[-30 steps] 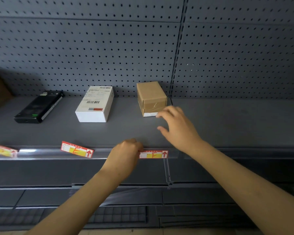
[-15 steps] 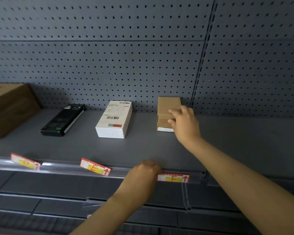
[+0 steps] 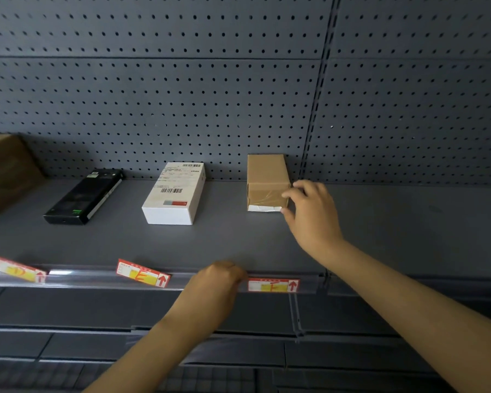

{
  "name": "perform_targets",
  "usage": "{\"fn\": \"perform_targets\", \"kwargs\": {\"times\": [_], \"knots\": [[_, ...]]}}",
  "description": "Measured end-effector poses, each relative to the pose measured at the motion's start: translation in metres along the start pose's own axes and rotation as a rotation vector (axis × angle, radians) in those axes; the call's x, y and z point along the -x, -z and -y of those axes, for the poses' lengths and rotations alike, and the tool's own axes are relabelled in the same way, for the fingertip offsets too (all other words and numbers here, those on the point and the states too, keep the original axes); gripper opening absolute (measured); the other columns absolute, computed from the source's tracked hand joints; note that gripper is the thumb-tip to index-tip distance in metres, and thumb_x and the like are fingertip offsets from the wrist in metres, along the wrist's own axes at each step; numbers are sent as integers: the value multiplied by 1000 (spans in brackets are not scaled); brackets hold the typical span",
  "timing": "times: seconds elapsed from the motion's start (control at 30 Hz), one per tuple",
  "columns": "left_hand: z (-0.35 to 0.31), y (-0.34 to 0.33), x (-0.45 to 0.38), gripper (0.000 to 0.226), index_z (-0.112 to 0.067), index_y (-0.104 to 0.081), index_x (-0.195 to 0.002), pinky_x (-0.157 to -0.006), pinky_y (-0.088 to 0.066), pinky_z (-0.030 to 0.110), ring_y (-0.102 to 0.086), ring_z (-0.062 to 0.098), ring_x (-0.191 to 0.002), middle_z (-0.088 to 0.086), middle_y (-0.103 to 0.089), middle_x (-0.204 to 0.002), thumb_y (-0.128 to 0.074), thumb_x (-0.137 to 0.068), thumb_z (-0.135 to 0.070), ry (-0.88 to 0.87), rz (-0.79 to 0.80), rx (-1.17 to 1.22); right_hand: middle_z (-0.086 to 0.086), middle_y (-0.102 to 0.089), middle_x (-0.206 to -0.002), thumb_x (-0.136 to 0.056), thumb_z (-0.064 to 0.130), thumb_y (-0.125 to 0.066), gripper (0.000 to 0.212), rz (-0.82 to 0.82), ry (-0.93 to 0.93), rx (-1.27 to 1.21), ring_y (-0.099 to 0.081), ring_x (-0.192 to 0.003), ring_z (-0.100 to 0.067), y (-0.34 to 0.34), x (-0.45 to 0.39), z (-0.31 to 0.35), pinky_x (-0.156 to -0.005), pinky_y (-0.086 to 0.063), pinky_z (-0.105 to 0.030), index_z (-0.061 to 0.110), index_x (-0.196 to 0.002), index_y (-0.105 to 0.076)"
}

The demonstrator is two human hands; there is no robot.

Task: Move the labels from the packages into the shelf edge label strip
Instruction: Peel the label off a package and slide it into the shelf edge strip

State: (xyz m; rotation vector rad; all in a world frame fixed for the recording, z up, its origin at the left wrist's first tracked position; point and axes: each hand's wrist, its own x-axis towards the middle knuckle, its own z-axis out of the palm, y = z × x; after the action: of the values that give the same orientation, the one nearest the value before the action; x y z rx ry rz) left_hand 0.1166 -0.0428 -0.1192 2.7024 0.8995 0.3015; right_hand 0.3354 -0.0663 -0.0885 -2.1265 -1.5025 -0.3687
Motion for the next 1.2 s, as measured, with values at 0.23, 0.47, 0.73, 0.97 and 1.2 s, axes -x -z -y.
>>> {"fn": "perform_targets", "kwargs": {"times": [0.23, 0.47, 0.73, 0.97, 1.2], "knots": [[9, 11, 27, 21, -18, -70, -99, -77, -55, 37, -66, 26, -89, 4, -69, -104, -56, -88, -9, 31, -130, 16, -6, -64, -88, -80, 5, -68, 10, 24, 107, -152, -59, -86, -27, 9, 46, 38, -65, -50, -35, 11, -88, -69], [73, 62, 58, 26, -14, -74, -92, -61, -55, 39, -64, 34, -81, 9, -65, -96, -74, -70, 0, 242, -316, -127, -1, -67, -77, -81, 19, -69, 4, 145, 173, -195, -63, -68, -20, -9, 93, 131, -53, -40, -24, 17, -79, -66], [144, 83, 65, 26, -13, -68, -109, -75, -56, 39, -66, 28, -84, 10, -66, -103, -67, -83, -9, 146, -268, 49, 2, -66, -107, -90, 31, -60, 22, 213, 33, -238, -59, -97, -14, -42, 100, 199, -79, -51, -25, 20, -108, -65], [167, 82, 62, 13, -9, -70, -86, -61, -53, 35, -62, 28, -69, 8, -63, -85, -60, -85, -1, -6, -217, 80, 2, -61, -110, -91, 29, -60, 22, 157, -99, -181, -57, -101, -15, -62, 102, 223, -82, -52, -27, 20, -111, -63], [171, 78, 62, 19, -11, -72, -87, -67, -49, 28, -61, 24, -75, 7, -64, -89, -56, -87, -1, 0, -128, 120, -2, -61, -89, -86, 13, -64, 5, 136, -57, -125, -56, -81, -18, -66, 94, 224, -66, -52, -33, 14, -83, -67]]}}
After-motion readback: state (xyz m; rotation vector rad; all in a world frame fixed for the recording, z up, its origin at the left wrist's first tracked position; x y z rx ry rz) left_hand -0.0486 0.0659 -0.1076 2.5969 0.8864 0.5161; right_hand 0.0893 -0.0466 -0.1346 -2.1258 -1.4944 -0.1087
